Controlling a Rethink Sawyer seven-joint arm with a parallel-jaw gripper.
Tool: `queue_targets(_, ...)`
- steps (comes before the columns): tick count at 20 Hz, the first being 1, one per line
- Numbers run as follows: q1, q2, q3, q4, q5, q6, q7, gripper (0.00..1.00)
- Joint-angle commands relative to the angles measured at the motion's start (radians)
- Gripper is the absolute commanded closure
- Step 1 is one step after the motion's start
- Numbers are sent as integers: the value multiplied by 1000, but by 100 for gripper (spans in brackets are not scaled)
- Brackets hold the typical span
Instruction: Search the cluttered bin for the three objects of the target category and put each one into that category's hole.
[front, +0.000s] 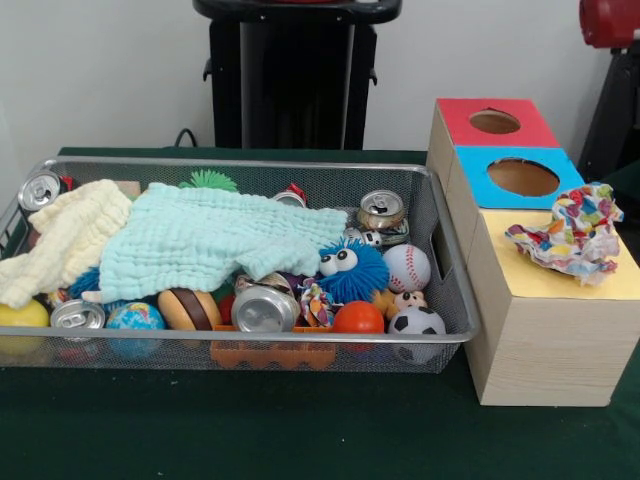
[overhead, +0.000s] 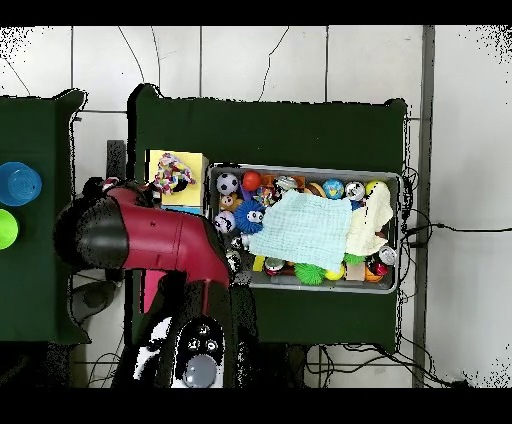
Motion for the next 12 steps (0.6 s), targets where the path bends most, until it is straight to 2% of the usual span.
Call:
queue_targets(1,-17,-11,2,111,-22,60,183,100)
queue_targets(12,11,21,-38,85,-46,14,190,100)
